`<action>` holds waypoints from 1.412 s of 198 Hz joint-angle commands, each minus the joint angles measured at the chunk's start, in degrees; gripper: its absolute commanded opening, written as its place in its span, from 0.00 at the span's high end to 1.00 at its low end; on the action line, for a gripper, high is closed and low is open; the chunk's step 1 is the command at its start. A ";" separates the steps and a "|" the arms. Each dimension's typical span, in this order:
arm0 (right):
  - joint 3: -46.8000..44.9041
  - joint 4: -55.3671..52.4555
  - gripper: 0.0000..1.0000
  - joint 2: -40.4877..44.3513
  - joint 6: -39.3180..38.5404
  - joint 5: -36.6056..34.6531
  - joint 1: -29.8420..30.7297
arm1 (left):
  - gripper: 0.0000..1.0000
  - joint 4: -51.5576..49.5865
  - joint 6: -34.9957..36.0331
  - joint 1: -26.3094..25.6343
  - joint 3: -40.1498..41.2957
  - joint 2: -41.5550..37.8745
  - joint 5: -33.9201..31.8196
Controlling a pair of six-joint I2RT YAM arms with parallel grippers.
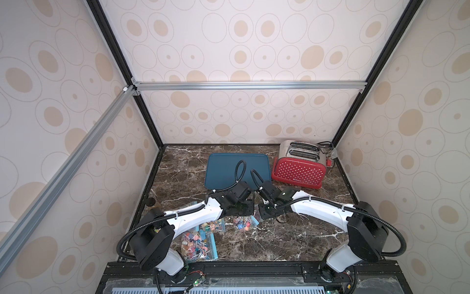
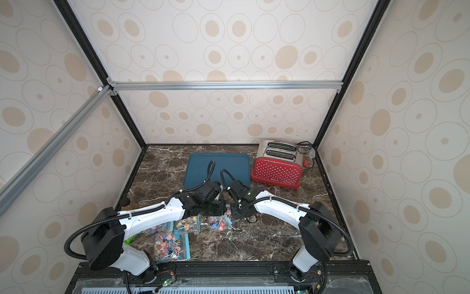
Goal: Pour candies out of the ziploc bag
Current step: Open the ziploc bag at the center of the board, then pick up the ziploc bag from the center of the board.
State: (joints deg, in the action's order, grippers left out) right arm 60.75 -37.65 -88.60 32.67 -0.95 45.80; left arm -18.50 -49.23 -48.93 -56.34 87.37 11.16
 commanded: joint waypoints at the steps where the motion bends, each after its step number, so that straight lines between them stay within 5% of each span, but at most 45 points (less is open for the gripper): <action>1: -1.35 -2.13 0.60 3.82 1.68 0.91 -1.55 | 1.00 0.72 2.36 -0.19 -3.05 0.34 1.73; 56: -8.72 4.50 0.49 11.32 -0.03 12.26 -5.46 | 0.65 -1.45 3.77 -0.21 -3.69 -2.20 -0.88; 80: -11.71 8.98 0.35 12.29 0.70 17.31 -5.59 | 0.63 -3.40 4.18 -0.20 -3.78 -3.54 -3.29; 131: -13.06 16.11 0.38 6.27 3.00 21.46 -5.62 | 0.62 -4.67 2.99 1.63 -0.47 -7.21 -5.27; 200: -9.97 19.30 0.53 -3.62 2.78 23.15 -5.55 | 0.62 -3.66 1.66 3.65 5.42 -11.72 -5.88; 247: -9.29 21.00 0.81 -5.53 2.97 24.25 -5.55 | 0.61 -2.46 1.24 4.19 7.83 -12.84 -5.71; 265: -8.95 20.75 1.00 -4.98 3.06 24.24 -5.55 | 0.60 -1.37 0.93 4.82 9.12 -13.13 -5.26; 280: -8.25 20.02 1.00 -3.93 2.82 24.24 -5.55 | 0.56 0.77 0.65 5.90 10.81 -13.11 -3.71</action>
State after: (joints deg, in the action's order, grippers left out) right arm 50.72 -17.10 -93.67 35.68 22.98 40.38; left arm -20.47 -47.51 -44.60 -47.44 75.20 6.46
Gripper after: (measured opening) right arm 0.055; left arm 0.420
